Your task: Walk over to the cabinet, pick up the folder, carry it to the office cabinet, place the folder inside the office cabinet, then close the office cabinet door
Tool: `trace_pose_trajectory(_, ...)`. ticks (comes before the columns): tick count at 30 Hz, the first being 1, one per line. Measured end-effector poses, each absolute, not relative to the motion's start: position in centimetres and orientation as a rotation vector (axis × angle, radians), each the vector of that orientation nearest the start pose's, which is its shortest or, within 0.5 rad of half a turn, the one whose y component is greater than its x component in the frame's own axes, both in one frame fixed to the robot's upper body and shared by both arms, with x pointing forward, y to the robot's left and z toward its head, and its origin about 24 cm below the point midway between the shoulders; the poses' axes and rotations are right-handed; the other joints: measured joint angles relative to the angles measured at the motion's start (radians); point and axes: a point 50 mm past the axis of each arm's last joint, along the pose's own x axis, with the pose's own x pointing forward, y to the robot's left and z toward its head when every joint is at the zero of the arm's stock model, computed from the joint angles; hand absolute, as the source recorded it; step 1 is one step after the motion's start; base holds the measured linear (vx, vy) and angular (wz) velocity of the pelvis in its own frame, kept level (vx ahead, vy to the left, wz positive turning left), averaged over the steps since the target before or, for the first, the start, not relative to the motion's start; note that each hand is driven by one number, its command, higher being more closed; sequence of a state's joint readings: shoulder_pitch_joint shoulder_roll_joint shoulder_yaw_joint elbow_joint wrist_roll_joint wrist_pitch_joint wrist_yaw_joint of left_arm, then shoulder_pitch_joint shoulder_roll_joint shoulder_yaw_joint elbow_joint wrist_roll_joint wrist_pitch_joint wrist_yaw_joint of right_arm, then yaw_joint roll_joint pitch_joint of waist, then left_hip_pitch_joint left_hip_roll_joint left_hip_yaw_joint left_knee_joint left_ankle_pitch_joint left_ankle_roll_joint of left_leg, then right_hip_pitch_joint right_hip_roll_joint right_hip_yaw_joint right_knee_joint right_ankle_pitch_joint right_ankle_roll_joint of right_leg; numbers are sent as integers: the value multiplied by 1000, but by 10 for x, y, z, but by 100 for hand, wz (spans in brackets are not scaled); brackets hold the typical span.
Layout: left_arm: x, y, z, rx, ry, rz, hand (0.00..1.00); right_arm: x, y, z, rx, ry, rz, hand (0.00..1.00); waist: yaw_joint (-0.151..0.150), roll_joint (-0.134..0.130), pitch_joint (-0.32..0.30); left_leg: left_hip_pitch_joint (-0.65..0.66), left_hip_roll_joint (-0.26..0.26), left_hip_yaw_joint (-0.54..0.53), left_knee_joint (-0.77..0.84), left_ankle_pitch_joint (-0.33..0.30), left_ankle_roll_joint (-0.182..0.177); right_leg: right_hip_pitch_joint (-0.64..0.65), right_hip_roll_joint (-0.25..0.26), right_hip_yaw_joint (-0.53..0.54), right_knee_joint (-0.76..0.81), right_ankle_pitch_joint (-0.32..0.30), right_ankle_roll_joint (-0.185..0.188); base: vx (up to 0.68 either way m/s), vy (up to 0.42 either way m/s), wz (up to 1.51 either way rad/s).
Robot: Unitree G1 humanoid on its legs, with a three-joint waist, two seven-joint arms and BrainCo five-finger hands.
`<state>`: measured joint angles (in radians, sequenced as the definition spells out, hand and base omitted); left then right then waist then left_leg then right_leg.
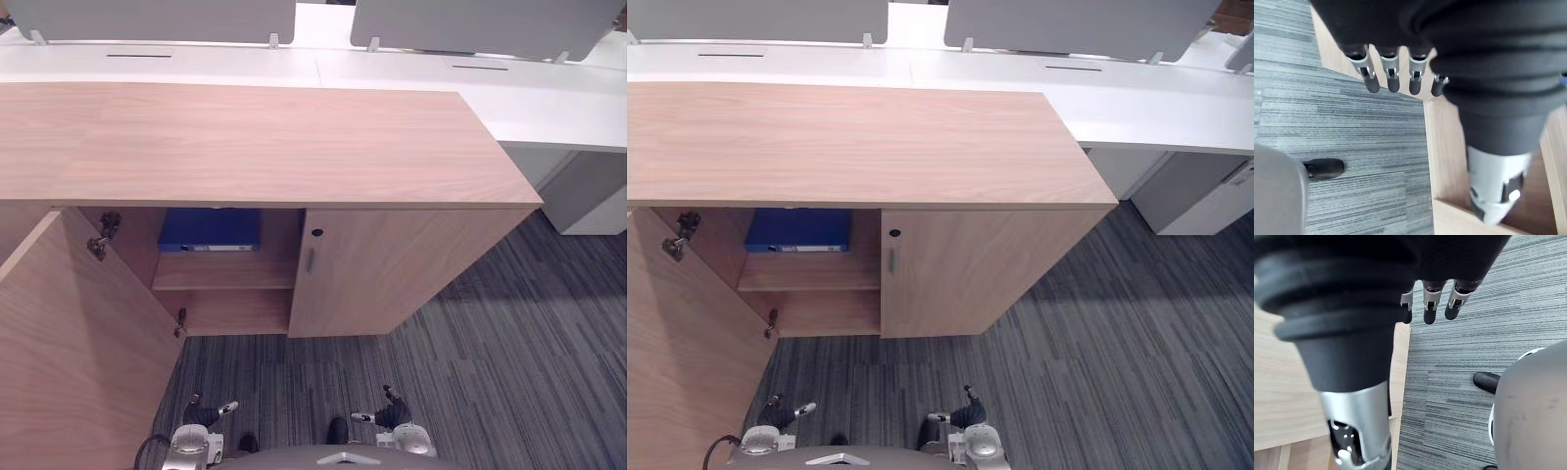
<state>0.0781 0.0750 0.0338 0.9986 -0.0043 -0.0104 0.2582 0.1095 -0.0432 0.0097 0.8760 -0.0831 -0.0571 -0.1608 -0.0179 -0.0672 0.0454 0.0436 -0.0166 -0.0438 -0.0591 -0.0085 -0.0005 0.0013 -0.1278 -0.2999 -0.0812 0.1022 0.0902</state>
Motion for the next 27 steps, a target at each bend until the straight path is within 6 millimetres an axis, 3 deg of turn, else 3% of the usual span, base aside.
trace_pose_trajectory(7, 93, 211, -155, 76, 1072, 506, 0, 134, -165, -145, -171, 918, -120, 0, 23, 1, -2, -18, -14, -111, -18, 27, 2, 37, -14, -122, 0, -21, 2, 21, -11, 54)
trace_pose_trajectory(16, 99, 232, -136, -46, 898, 726, 0, 175, -151, -129, -222, 804, -72, 0, 99, 6, 16, -77, -36, -288, -25, 79, -8, 74, -26, -297, 1, -50, -6, -36, -19, 62)
trace_pose_trajectory(18, 107, 239, -126, -64, 821, 777, 0, 184, -150, -125, -246, 775, -59, 0, 112, 14, 28, -91, -37, -330, -26, 91, -13, 73, -26, -321, 21, -69, -6, -51, -5, 54)
trace_pose_trajectory(23, 114, 262, -99, -70, 646, 915, 0, 185, -148, -124, -265, 767, -52, 0, 155, 18, 39, -97, -36, -369, -27, 98, -22, 73, -28, -344, 56, -94, -5, -24, -11, 27)
trace_pose_trajectory(27, 117, 289, -65, -76, 438, 1045, 0, 186, -150, -123, -280, 761, -61, 0, 185, 15, 47, -99, -35, -388, -27, 105, -25, 73, -29, -360, 74, -106, -6, -4, -17, 13)
